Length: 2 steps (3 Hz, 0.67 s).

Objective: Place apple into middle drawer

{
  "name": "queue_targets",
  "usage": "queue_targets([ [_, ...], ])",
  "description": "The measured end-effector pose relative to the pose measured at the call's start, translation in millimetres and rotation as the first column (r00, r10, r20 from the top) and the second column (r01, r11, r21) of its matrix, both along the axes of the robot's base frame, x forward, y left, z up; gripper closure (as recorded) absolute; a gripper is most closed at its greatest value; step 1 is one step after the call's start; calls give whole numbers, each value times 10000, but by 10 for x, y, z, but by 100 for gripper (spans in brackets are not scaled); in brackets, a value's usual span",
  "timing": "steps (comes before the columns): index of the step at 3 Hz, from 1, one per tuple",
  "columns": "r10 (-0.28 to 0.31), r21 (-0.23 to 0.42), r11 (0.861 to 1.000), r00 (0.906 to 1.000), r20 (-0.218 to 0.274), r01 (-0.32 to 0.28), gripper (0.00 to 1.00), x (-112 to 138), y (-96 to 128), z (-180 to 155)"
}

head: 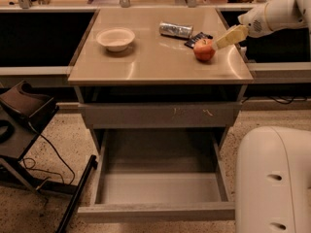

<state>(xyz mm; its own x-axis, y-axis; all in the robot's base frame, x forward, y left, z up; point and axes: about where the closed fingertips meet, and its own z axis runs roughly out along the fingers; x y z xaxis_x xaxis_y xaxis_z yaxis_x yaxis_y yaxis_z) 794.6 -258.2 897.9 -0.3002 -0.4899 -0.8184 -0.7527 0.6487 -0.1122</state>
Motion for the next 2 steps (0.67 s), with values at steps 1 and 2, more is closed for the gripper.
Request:
queue_targets([
  [1, 393, 290, 9988, 9991, -153, -389, 0, 22, 149, -125],
  [2, 396, 302, 9988, 9991, -165, -391, 0, 27, 155, -136],
])
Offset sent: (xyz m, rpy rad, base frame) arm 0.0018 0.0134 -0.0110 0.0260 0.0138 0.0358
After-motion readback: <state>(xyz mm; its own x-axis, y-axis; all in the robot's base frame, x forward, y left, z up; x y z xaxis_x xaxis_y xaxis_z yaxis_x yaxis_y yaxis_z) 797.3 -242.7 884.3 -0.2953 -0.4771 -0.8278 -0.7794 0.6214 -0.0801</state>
